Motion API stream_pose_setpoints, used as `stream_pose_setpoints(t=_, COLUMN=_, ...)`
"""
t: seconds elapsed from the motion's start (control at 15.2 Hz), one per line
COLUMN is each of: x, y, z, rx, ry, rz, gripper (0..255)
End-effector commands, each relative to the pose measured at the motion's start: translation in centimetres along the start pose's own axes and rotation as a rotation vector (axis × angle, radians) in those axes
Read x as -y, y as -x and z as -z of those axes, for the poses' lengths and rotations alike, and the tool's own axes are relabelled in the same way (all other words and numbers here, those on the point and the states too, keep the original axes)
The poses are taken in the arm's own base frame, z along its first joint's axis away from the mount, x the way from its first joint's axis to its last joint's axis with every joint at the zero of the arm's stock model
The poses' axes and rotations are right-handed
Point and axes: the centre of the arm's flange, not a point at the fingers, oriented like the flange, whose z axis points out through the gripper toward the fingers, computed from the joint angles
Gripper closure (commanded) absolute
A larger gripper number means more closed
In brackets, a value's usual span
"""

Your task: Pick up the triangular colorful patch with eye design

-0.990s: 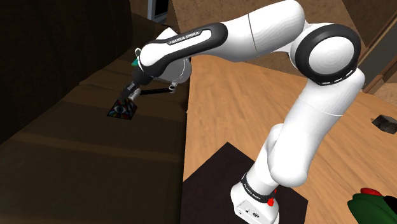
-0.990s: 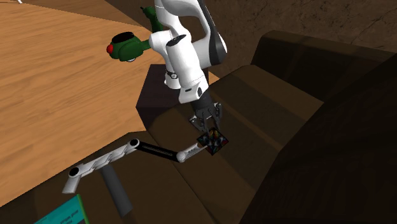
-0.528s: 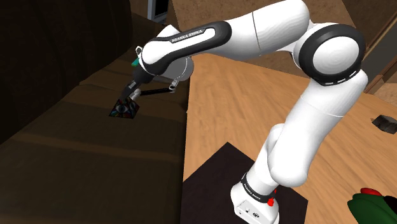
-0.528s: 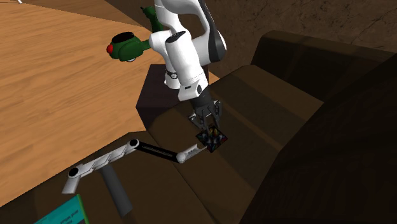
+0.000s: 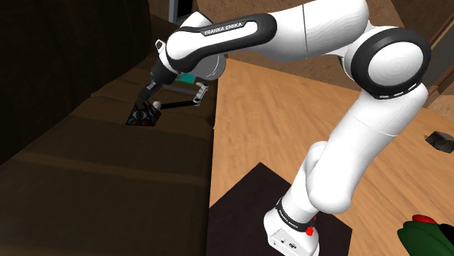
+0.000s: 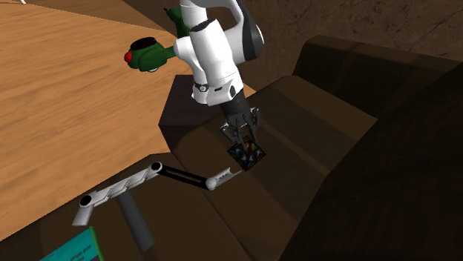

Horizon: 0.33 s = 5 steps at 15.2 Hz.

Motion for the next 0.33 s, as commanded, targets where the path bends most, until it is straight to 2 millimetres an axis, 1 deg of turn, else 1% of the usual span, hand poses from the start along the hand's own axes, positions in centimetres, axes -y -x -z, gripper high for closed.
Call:
stream_pose_setpoints(t=0.0, x=0.09, y=-0.54, z=0.92, rx=0.000, ry=0.000, rz=0.000, gripper=255)
stream_pose_setpoints(t=0.13, x=0.18, y=-1.09, z=1.82, rx=0.000, ry=0.000, rz=0.000, gripper=255)
stream_pose_setpoints(t=0.26, x=0.19, y=-1.13, z=1.90, rx=0.000, ry=0.000, rz=0.000, gripper=255)
